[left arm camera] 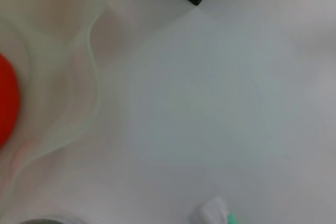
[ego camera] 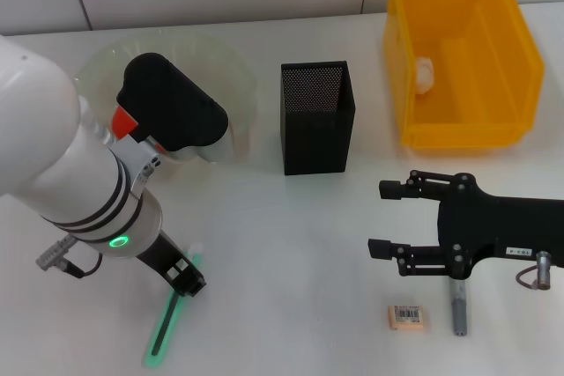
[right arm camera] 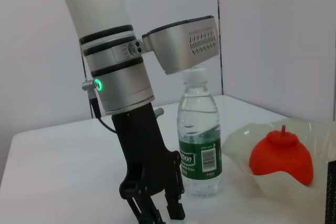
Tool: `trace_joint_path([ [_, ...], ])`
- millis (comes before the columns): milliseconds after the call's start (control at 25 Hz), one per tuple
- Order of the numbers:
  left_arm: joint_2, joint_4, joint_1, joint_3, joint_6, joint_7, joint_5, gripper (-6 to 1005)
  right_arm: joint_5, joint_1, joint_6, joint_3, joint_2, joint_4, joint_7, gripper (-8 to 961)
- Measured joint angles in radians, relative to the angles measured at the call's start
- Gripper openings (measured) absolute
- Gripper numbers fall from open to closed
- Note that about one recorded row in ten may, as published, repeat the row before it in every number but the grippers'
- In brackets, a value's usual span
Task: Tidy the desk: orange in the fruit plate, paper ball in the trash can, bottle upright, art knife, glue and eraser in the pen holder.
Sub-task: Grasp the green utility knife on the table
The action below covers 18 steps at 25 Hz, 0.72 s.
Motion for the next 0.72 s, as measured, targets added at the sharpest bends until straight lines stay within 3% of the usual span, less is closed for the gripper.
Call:
trace_joint_path([
  [720, 0.0, -0.002, -0.014, 0.012, 0.006, 0.0, -0.006, 290, 0.0, 0.012, 0.002, 0.013, -0.002, 0.011, -0.003, 767],
])
